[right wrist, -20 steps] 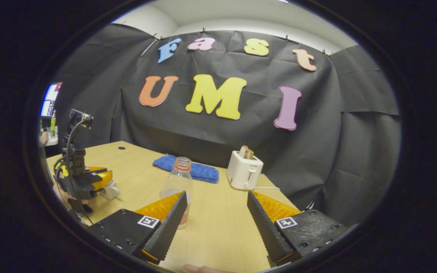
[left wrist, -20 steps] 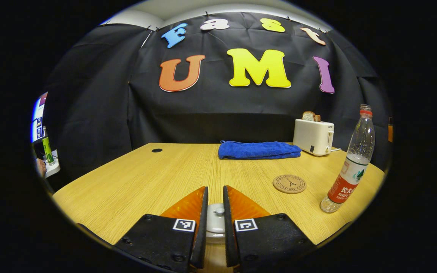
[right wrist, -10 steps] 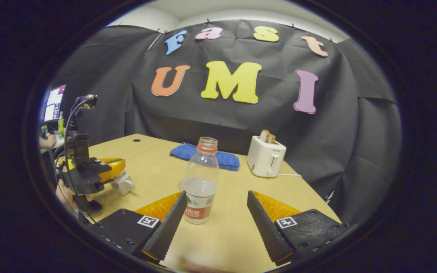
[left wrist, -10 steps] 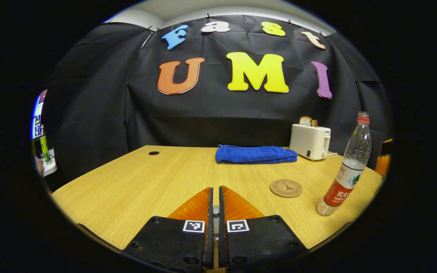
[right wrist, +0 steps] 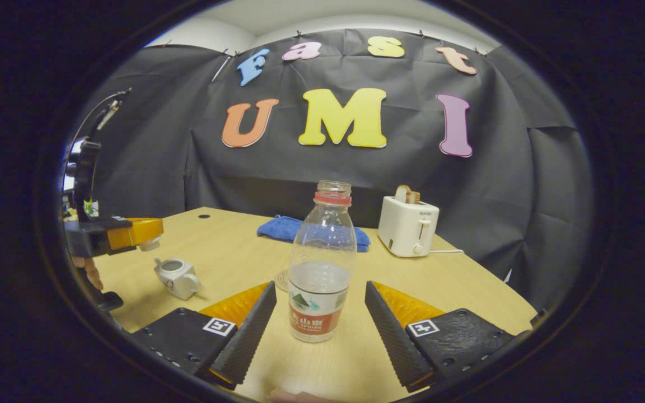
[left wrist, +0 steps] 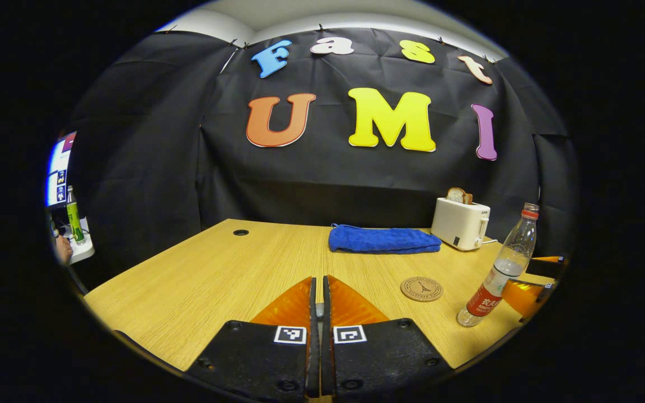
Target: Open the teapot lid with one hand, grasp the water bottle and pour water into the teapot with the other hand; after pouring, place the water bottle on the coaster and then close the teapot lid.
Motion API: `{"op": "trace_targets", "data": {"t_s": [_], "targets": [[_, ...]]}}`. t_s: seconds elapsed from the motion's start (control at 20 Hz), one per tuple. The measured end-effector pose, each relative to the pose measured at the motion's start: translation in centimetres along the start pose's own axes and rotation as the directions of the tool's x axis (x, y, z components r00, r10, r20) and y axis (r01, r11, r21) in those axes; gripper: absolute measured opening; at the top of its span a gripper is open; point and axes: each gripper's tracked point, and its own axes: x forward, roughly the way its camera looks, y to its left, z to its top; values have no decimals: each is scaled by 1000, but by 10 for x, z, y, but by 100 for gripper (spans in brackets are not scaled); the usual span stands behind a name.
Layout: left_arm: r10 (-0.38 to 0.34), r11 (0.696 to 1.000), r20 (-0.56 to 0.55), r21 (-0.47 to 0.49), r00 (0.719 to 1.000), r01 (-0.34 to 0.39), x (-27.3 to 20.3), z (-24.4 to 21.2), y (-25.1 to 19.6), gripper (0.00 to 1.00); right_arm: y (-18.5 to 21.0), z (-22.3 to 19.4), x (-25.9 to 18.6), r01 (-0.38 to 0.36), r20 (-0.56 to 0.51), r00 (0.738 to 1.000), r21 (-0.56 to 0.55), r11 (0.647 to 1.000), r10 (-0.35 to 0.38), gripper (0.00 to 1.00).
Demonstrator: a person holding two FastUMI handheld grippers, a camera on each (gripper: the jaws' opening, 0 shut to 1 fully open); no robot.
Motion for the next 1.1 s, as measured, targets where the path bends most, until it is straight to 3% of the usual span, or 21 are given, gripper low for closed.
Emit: {"op": "trace_targets", "data": {"t_s": [0.2, 0.6, 0.7, 0.8, 1.1], "targets": [[-23, 1000, -34, 1, 999, 23, -13, 5, 2, 3, 3, 9, 13, 16, 56, 998, 76, 997, -20, 98], [-41, 999, -32, -20, 999, 40, -32, 23, 16, 3, -1, 2, 39, 37, 7, 999, 117, 992, -38, 95], [-41, 999, -32, -6, 999, 41, -34, 25, 18, 3, 2, 5, 40, 34, 17, 999, 106, 994, -36, 90], [-45, 999, -43, 7, 998, 46, -37, 24, 19, 3, 4, 6, 38, 41, 19, 999, 99, 994, -43, 77], [-61, 998, -42, 21, 997, 62, -45, 29, 30, 3, 8, 13, 33, 97, 0, 995, 14, 995, -97, 75]]}}
